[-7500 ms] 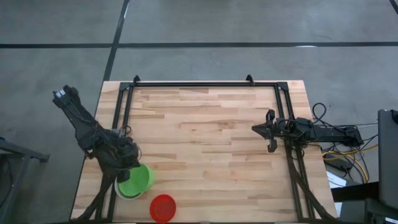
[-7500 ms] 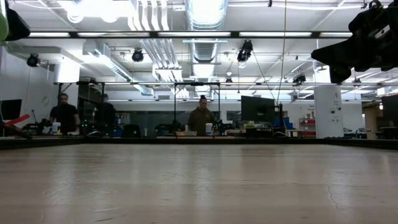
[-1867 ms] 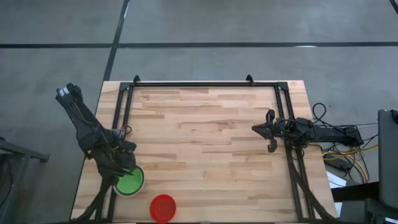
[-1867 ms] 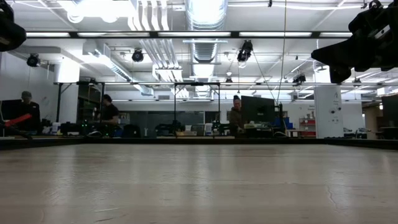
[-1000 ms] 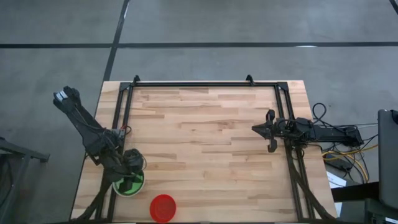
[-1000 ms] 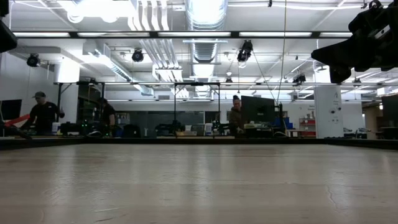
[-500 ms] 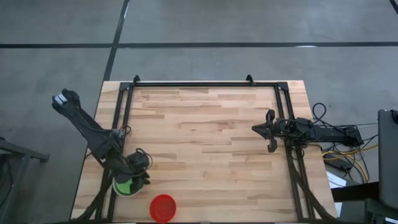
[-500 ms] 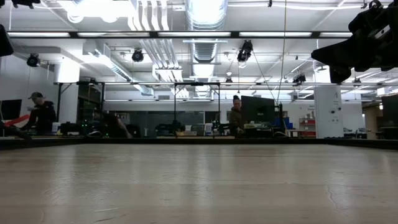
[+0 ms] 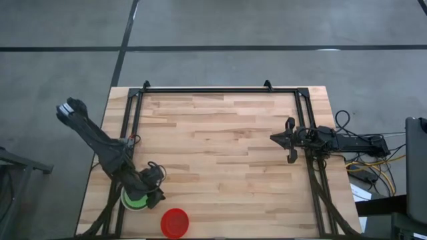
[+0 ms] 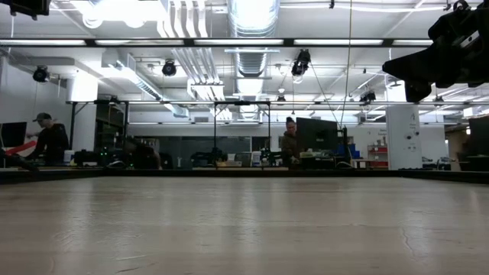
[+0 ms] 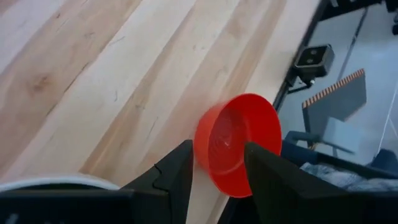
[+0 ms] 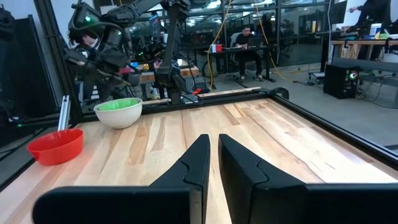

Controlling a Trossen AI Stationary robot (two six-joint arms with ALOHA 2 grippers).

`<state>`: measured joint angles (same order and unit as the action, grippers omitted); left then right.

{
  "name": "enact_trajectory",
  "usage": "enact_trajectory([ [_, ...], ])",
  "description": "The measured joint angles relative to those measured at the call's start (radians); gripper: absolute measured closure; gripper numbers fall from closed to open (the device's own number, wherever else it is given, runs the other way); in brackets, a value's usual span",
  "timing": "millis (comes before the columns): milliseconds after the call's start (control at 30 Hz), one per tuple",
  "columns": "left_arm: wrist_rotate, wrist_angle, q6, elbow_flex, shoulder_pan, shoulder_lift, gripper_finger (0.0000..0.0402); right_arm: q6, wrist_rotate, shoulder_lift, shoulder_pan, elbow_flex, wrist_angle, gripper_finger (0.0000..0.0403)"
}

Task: Nest bowls inside each other
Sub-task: Stack the red bowl on the green bowl

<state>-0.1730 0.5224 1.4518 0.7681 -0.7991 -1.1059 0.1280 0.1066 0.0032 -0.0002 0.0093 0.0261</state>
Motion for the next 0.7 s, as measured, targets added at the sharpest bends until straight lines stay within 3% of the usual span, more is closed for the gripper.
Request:
enact_trajectory([
  [367,0.0,-0.044,0.12,0.0,0.004,-0.044,0.0255,0.0,0.0,0.0,0.0,0.0,0.0,0.0369],
  [700,0.046,-0.044,0.103,0.014,0.006,-0.091,0.0255,0.001,0.0,0.0,0.0,0.0,0.0,0.0369],
])
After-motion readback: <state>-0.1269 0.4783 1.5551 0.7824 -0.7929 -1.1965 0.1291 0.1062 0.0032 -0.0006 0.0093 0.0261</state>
